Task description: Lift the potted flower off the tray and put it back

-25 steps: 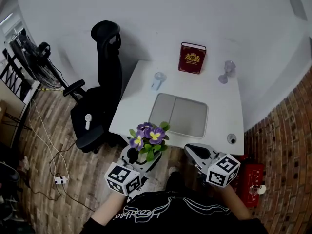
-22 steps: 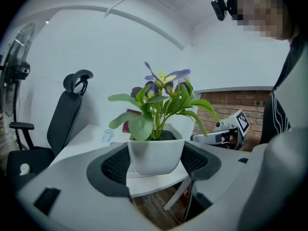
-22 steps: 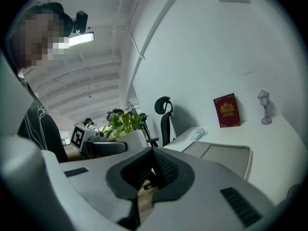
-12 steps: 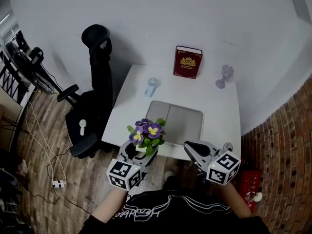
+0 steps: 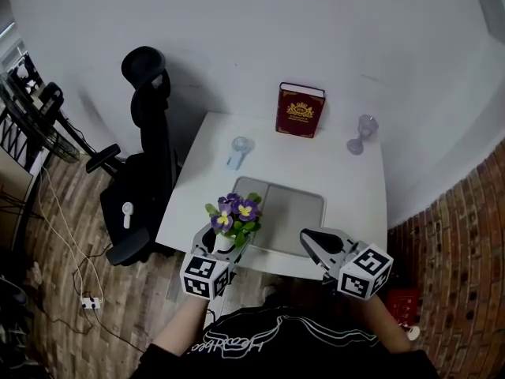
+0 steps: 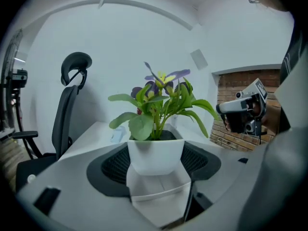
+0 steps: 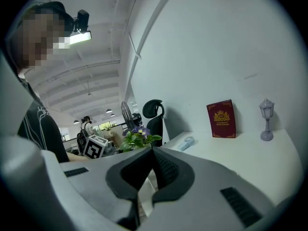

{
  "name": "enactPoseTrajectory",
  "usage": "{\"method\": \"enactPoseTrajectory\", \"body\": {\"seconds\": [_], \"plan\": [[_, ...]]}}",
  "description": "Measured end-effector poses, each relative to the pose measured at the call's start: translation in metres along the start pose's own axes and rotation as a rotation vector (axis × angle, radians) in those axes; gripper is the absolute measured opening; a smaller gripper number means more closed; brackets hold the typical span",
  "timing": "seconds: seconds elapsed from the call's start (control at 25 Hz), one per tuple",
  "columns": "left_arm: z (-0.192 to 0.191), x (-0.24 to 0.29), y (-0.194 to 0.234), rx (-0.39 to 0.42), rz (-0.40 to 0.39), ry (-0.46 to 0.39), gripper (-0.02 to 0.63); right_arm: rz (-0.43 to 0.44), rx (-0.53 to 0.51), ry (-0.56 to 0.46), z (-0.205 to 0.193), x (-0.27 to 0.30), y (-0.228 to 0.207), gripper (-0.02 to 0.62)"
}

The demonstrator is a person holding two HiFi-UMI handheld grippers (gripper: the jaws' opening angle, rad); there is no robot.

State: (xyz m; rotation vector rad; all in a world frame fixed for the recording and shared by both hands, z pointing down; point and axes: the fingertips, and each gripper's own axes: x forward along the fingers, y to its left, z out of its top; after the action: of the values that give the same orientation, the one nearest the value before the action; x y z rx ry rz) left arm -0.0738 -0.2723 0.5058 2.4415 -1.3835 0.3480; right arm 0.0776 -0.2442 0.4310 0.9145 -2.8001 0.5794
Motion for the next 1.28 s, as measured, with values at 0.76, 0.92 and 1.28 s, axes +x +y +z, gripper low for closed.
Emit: {"method": "enactPoseTrajectory", "body": {"seconds": [0.76, 0.92, 1.28], "plan": [[-0.062, 0.056, 0.026, -0.015, 0.046, 0.098, 0.344, 0.020, 0.030, 0.083, -0.007, 0.027, -0.039, 0.003], [-0.074, 0.058, 0.026, 0.005, 0.061, 0.138, 0.344, 0.022, 0.045, 0.080, -0.005, 0.032, -0.041, 0.003], [-0.078, 0.059, 0.024, 0.035, 0.057, 0.150, 0.345, 0.031, 0.053, 0.083, -0.003, 0.041, -0.036, 0.003]]}}
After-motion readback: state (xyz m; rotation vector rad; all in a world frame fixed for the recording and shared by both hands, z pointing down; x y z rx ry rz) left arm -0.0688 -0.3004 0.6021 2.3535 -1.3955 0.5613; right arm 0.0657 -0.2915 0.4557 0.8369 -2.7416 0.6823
